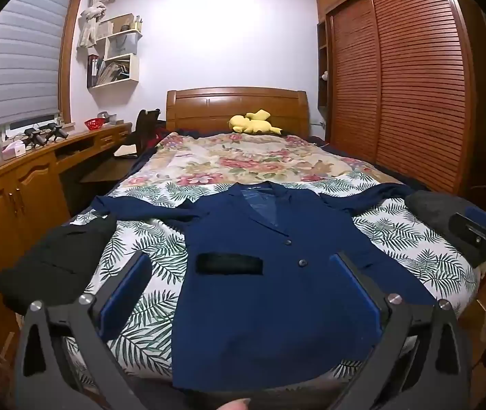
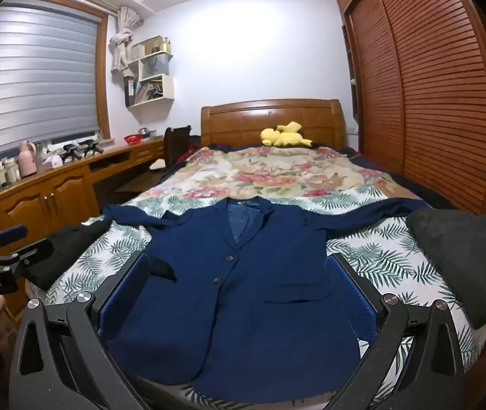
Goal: Fold large clothes
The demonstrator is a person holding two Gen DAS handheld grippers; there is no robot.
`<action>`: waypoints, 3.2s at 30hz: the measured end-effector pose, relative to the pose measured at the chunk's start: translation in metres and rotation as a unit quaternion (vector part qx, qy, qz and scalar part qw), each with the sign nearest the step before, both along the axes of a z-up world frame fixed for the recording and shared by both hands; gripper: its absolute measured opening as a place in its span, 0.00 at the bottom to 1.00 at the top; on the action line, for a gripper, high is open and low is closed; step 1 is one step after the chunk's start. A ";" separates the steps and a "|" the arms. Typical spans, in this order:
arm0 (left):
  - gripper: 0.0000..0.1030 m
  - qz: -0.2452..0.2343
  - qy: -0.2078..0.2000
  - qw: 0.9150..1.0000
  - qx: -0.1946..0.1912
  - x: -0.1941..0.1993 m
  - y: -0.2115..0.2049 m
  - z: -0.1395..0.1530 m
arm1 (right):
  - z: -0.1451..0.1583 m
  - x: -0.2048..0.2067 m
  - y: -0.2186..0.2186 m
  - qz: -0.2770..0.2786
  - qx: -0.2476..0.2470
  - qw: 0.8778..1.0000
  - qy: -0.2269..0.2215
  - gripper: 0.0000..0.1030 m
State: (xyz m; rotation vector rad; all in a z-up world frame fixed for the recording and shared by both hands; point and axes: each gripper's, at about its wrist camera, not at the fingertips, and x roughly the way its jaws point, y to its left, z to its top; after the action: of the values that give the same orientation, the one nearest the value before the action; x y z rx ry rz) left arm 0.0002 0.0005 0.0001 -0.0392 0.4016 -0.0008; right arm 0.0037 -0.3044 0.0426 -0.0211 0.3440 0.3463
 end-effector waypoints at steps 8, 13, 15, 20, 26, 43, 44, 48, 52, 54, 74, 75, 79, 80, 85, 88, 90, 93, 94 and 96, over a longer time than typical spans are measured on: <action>1.00 0.003 -0.004 1.000 0.006 0.000 -0.003 -0.001 | -0.001 0.002 -0.004 -0.003 -0.001 1.000 0.005 1.00; 1.00 0.007 -0.011 1.000 0.003 -0.005 -0.003 0.001 | 0.000 0.001 -0.006 -0.007 0.000 1.000 0.011 1.00; 1.00 0.009 -0.012 1.000 0.003 -0.006 -0.001 0.003 | -0.001 0.000 -0.004 -0.007 -0.001 1.000 0.009 1.00; 1.00 0.009 -0.015 1.000 -0.003 -0.007 0.000 0.007 | -0.001 0.001 -0.004 -0.007 0.000 1.000 0.011 1.00; 1.00 0.008 -0.018 1.000 -0.005 -0.009 0.000 0.010 | -0.001 0.001 -0.004 -0.007 0.000 1.000 0.011 1.00; 1.00 0.004 -0.027 1.000 -0.004 -0.013 -0.005 0.018 | -0.003 0.002 -0.003 -0.010 -0.001 1.000 0.010 1.00; 1.00 0.004 -0.027 1.000 -0.004 -0.014 -0.004 0.018 | -0.003 0.001 -0.004 -0.010 -0.001 1.000 0.010 1.00; 1.00 0.004 -0.027 1.000 -0.004 -0.014 -0.004 0.018 | -0.003 0.001 -0.003 -0.010 -0.001 1.000 0.010 1.00; 1.00 0.005 -0.028 1.000 -0.003 -0.014 -0.004 0.017 | -0.002 0.002 -0.005 -0.009 0.000 1.000 0.009 1.00; 1.00 0.005 -0.028 1.000 -0.003 -0.014 -0.004 0.018 | -0.002 0.002 -0.005 -0.009 0.000 1.000 0.009 1.00; 1.00 0.000 -0.026 1.000 0.000 -0.018 -0.005 0.018 | -0.001 0.001 -0.006 -0.009 0.001 1.000 0.008 1.00; 1.00 0.000 -0.026 1.000 0.000 -0.018 -0.006 0.018 | -0.002 0.001 -0.005 -0.009 0.001 1.000 0.009 1.00; 1.00 -0.001 -0.027 1.000 0.000 -0.018 -0.006 0.018 | -0.002 0.002 -0.005 -0.009 0.001 1.000 0.009 1.00; 1.00 -0.001 -0.028 1.000 0.000 -0.018 -0.006 0.018 | -0.002 0.002 -0.005 -0.009 0.001 1.000 0.009 1.00; 1.00 -0.003 -0.028 1.000 0.001 -0.021 -0.008 0.018 | -0.002 0.001 -0.006 -0.009 0.000 1.000 0.008 1.00; 1.00 -0.003 -0.028 1.000 0.002 -0.020 -0.009 0.019 | -0.002 0.001 -0.006 -0.009 0.001 1.000 0.009 1.00; 1.00 -0.003 -0.028 1.000 0.001 -0.020 -0.008 0.019 | -0.002 0.001 -0.006 -0.009 0.002 1.000 0.009 1.00; 1.00 -0.002 -0.027 1.000 0.001 -0.021 -0.008 0.018 | -0.002 0.001 -0.006 -0.009 0.001 1.000 0.009 1.00; 1.00 -0.002 -0.027 1.000 0.001 -0.020 -0.008 0.018 | -0.003 0.001 -0.006 -0.009 0.002 1.000 0.009 1.00; 1.00 -0.002 -0.025 1.000 -0.002 -0.019 -0.007 0.017 | -0.003 0.001 -0.006 -0.009 0.002 1.000 0.009 1.00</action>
State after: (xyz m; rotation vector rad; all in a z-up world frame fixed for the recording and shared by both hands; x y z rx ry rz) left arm -0.0192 -0.0062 0.0176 -0.0429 0.3510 -0.0076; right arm 0.0050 -0.3101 0.0398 -0.0118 0.3622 0.3300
